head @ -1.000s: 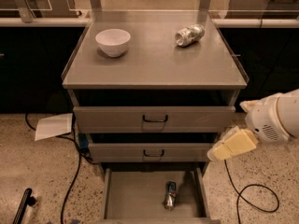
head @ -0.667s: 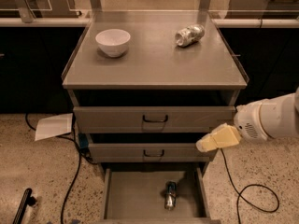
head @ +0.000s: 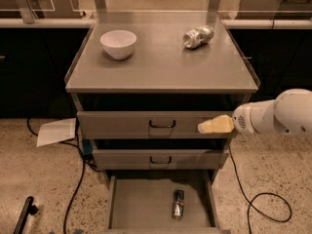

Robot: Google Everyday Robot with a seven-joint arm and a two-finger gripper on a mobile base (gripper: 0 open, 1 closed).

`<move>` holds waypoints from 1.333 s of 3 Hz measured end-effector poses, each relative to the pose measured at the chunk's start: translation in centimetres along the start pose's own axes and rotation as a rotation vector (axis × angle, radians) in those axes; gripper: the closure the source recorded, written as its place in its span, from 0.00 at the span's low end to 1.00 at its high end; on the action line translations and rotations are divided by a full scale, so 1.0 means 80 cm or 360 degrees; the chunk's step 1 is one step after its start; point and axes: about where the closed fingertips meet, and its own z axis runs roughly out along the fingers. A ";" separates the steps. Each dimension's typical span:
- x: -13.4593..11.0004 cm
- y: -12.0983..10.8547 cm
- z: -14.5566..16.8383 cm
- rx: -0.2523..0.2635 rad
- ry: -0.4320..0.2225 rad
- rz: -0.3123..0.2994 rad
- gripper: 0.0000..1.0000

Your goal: Pick redbull can from bottom drawer and place on counter

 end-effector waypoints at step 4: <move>0.241 0.026 0.178 -0.0160 0.0200 0.0737 0.00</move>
Offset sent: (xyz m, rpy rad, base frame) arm -0.0378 -0.0033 -0.1694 0.2241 0.1845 -0.2297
